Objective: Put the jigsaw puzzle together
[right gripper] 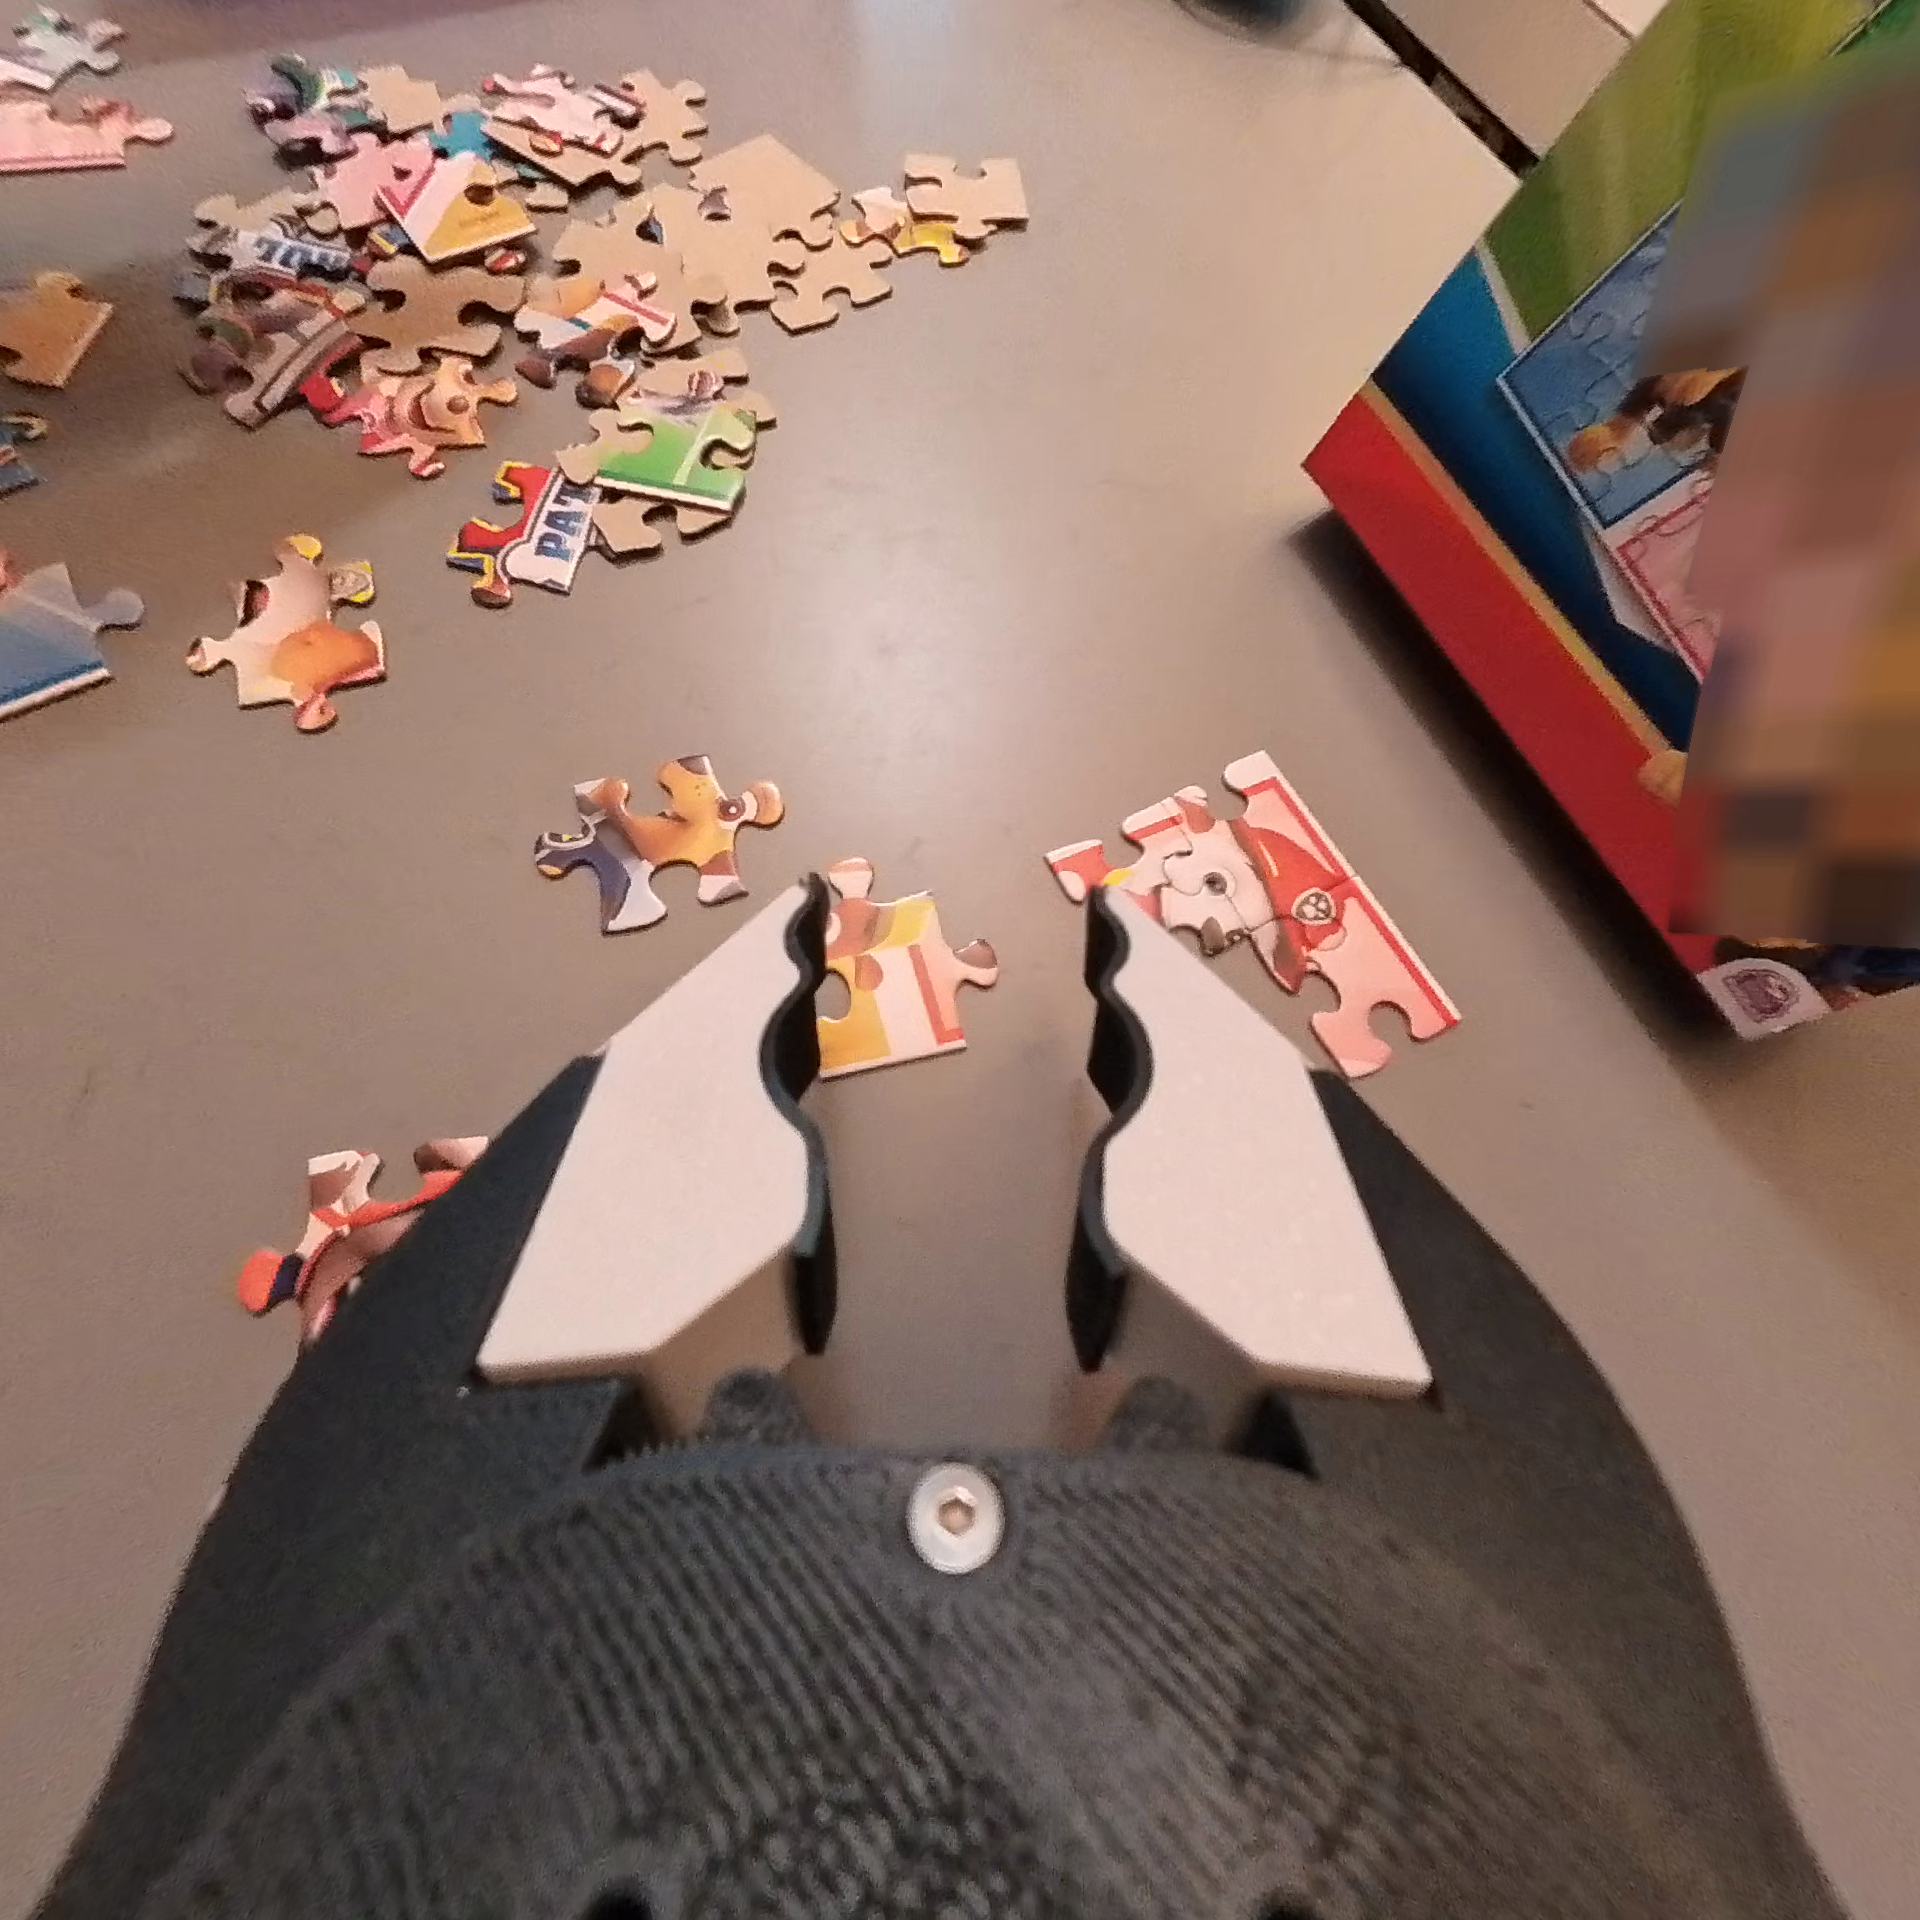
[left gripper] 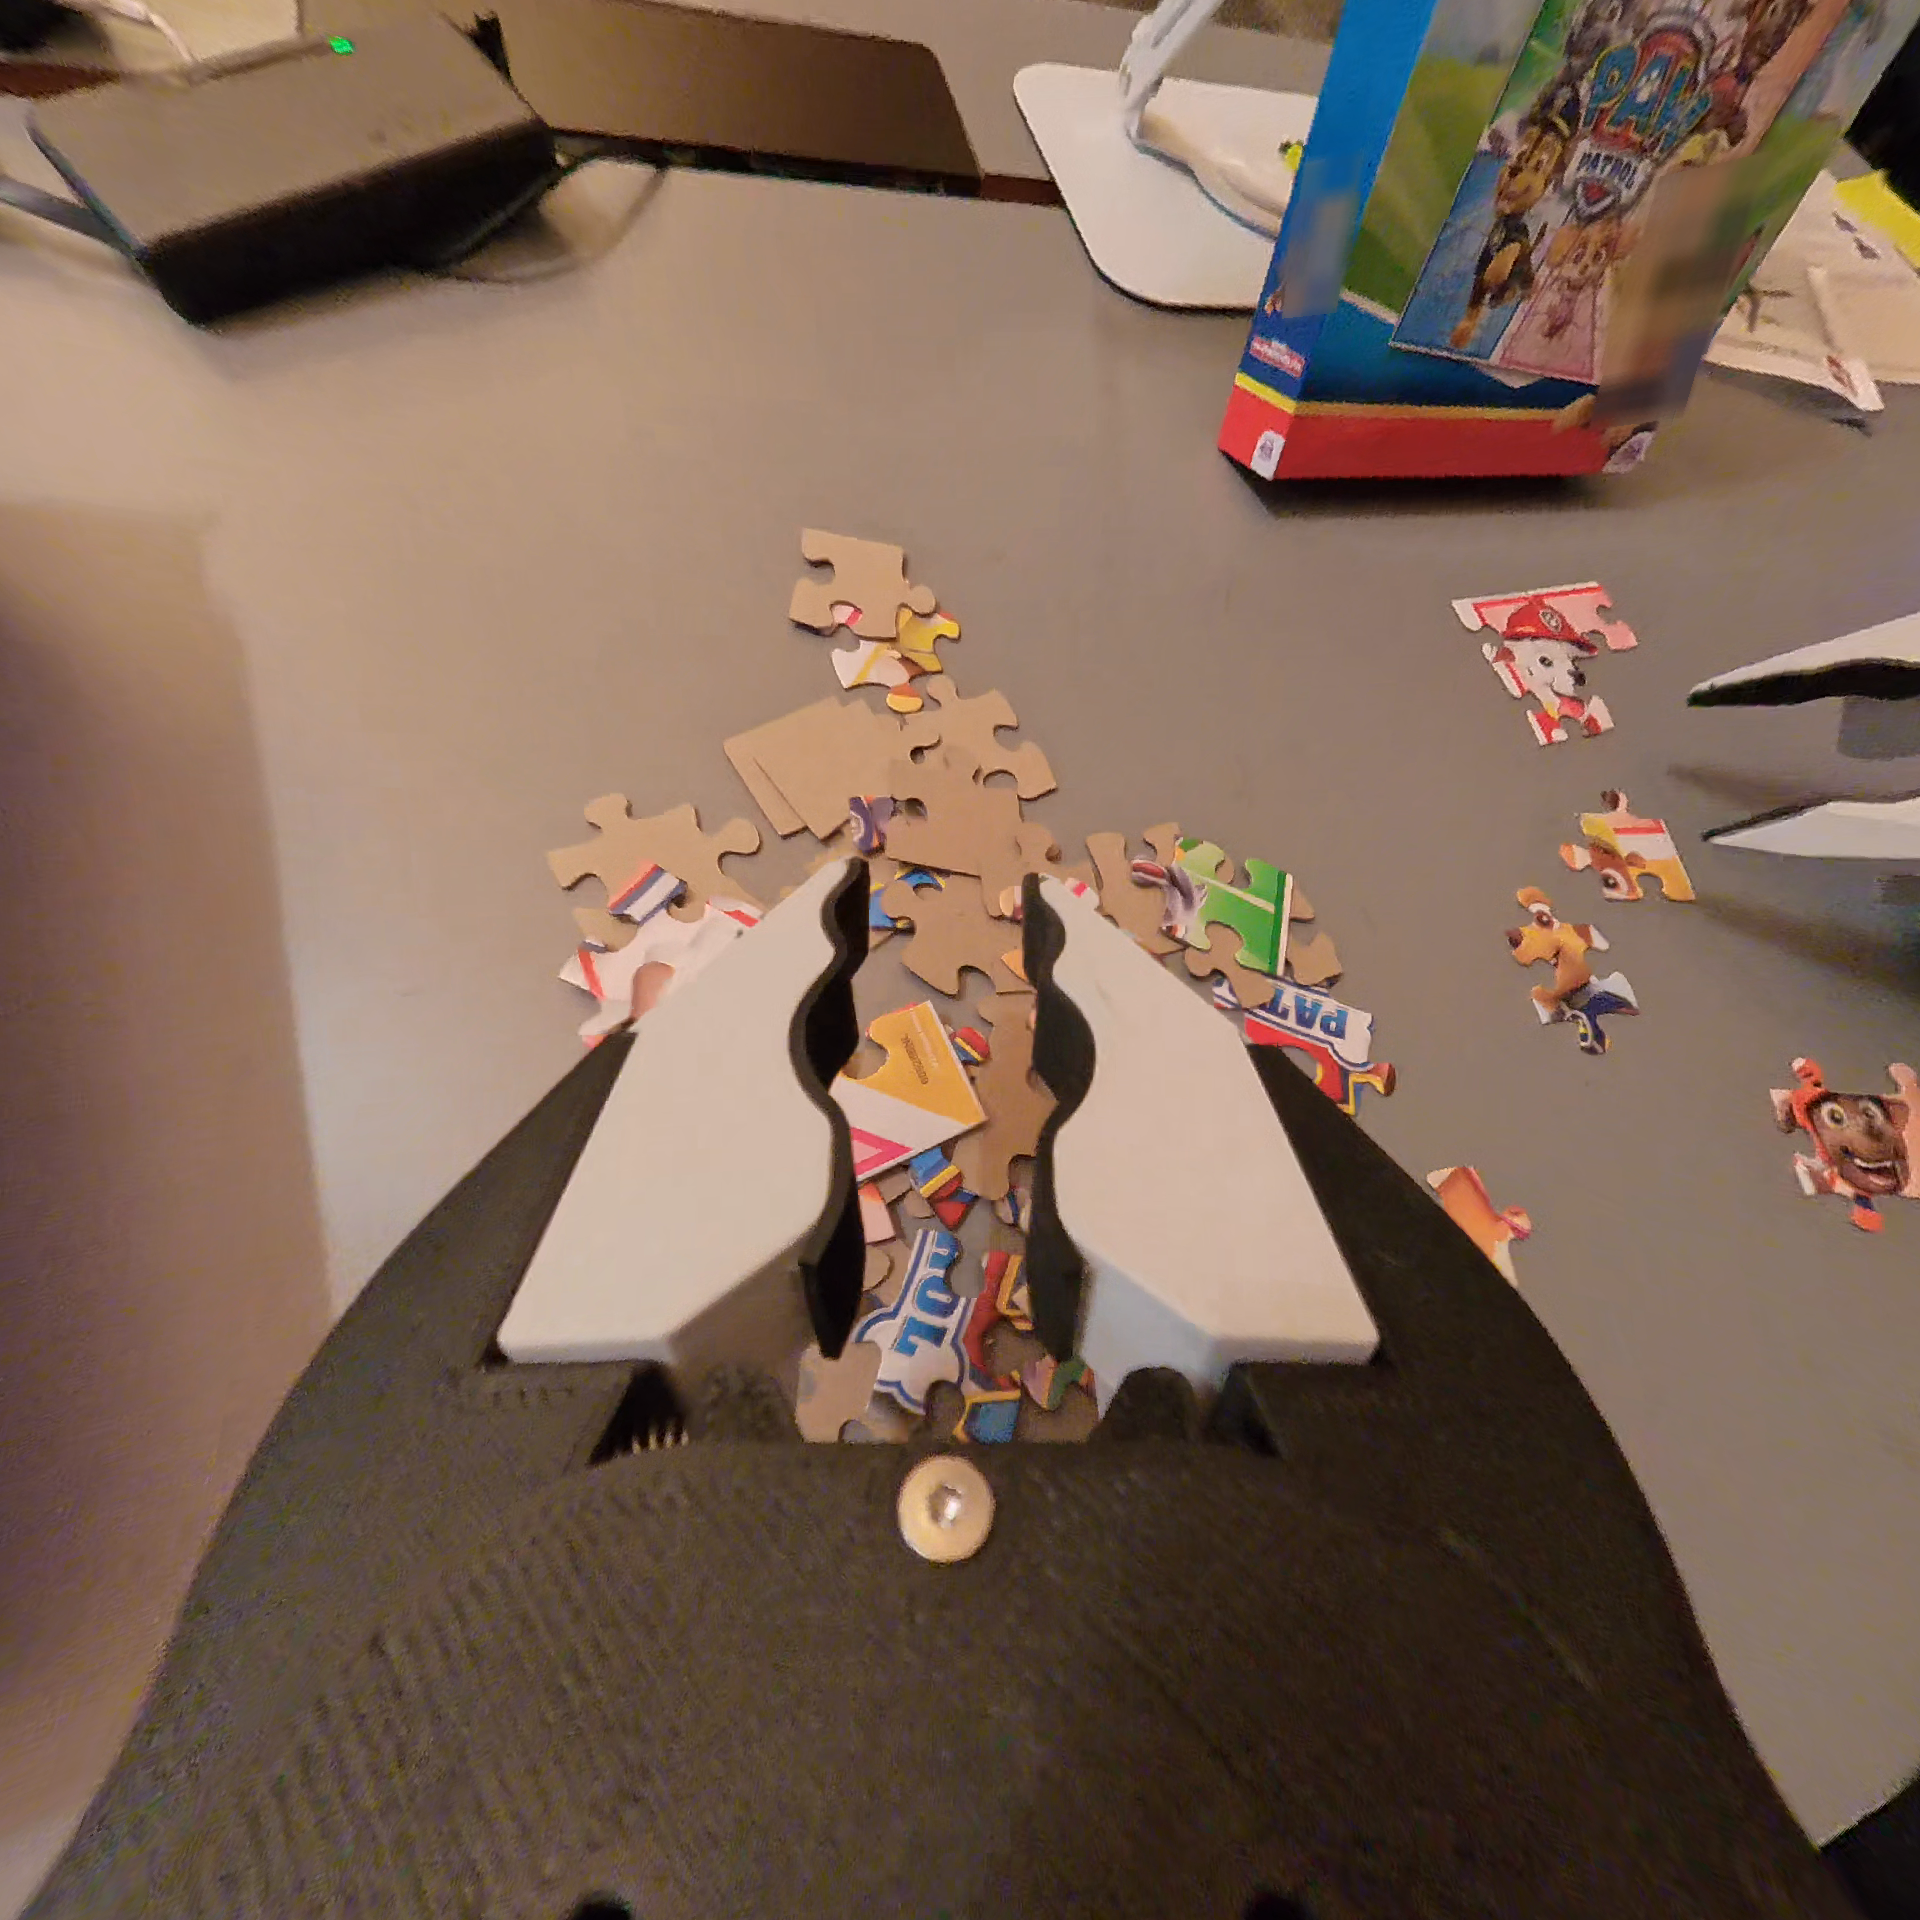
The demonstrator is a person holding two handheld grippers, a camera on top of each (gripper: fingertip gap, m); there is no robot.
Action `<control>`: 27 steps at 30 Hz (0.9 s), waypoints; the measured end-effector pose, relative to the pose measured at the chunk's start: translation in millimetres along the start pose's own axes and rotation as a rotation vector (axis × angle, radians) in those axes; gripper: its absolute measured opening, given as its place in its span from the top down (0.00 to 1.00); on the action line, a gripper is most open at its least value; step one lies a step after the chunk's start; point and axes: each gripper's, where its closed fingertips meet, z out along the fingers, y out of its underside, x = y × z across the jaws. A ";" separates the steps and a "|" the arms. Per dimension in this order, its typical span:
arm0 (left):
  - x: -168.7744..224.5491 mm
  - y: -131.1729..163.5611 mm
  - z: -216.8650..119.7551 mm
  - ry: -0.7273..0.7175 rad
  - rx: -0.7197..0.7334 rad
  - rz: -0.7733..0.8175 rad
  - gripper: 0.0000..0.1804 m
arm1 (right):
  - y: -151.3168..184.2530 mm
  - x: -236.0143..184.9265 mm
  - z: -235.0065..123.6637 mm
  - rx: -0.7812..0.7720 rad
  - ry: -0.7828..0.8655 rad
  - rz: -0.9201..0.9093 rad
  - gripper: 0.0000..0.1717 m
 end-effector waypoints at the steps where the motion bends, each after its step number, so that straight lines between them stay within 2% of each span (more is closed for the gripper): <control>1: 2.3 3.1 4.5 0.017 -0.014 -0.002 0.85 | 0.5 0.2 0.4 -0.004 0.008 -0.002 0.71; 6: 4.7 17.3 36.4 0.048 -0.118 0.002 0.77 | -4.7 0.6 -4.1 0.024 0.039 0.012 0.72; 8: -2.6 23.9 49.4 0.007 -0.173 0.006 0.74 | -6.8 1.0 -7.0 0.039 0.052 0.016 0.72; 12: -4.8 31.0 60.3 -0.031 -0.248 0.046 0.73 | -6.2 1.3 -9.9 0.049 0.068 0.025 0.72; 18: 14.7 42.5 50.7 0.024 -0.309 0.119 0.85 | -4.2 -0.2 -6.4 0.039 0.064 0.023 0.73; 20: 17.2 41.8 44.7 0.027 -0.294 0.145 1.00 | -4.2 -1.1 -4.8 0.034 0.064 0.017 0.73; 23: 14.2 36.0 37.2 -0.002 -0.249 0.156 1.00 | -3.1 -1.7 -3.2 0.023 0.070 0.004 0.73; 27: 17.4 25.9 31.5 0.042 -0.200 0.110 1.00 | -3.8 -2.4 -2.9 0.023 0.073 0.000 0.73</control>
